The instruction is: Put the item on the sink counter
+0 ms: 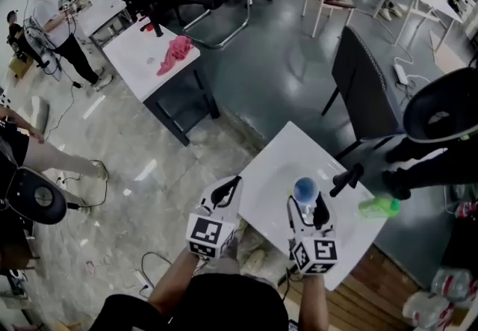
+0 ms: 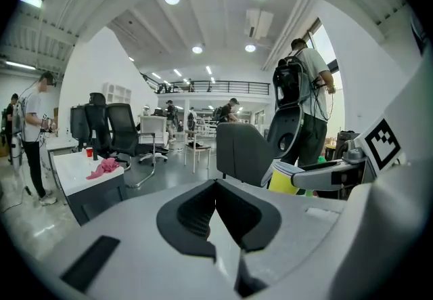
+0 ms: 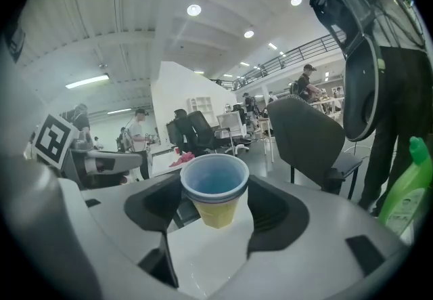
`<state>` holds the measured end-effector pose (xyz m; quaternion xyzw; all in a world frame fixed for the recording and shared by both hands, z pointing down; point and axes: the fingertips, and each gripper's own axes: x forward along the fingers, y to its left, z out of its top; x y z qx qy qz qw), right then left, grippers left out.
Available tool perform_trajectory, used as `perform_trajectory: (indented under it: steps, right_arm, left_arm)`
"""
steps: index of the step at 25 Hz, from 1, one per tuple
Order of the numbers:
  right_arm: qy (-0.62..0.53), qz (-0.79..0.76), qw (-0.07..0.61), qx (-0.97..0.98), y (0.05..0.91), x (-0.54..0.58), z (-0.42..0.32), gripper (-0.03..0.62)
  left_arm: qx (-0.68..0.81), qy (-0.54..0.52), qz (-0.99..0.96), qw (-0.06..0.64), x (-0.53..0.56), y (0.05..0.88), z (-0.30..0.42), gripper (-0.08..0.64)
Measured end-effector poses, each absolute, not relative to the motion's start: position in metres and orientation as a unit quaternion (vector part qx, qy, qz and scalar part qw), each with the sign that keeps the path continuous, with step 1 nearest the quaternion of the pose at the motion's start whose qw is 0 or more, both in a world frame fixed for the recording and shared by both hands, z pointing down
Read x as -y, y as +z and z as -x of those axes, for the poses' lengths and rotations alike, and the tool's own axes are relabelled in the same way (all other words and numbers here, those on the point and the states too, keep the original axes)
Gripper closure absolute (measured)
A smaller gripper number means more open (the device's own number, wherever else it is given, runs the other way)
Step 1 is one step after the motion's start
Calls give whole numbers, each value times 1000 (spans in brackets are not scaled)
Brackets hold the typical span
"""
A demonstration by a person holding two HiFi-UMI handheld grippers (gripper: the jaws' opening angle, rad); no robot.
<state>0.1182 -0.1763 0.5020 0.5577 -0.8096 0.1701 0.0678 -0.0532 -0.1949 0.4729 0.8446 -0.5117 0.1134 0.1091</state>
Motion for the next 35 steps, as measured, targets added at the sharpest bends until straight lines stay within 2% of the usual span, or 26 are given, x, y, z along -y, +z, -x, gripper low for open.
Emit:
perform_trajectory:
  steps: [35]
  right_arm:
    - [199, -600, 124, 765, 626, 333, -102, 284]
  left_arm:
    - [411, 181, -874, 183, 351, 596, 43, 558]
